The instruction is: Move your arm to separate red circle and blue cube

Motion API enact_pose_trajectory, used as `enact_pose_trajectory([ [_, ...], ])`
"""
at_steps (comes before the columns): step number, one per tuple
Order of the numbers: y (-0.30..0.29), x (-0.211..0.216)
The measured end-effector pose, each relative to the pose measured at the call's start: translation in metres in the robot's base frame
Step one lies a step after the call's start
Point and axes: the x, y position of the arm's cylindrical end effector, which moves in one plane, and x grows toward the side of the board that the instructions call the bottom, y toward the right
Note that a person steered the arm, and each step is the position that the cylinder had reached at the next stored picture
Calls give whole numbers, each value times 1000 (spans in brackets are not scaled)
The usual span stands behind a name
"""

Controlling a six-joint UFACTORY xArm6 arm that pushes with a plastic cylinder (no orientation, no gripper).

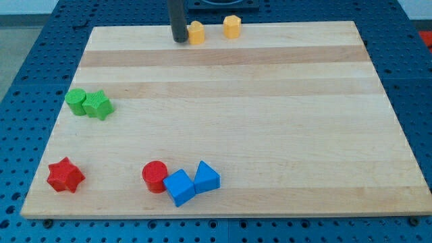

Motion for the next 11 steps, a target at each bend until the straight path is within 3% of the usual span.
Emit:
enact_pose_trajectory([
  [2,28,-14],
  [3,16,9],
  [5,64,79],
  [9,71,92],
  [11,80,164],
])
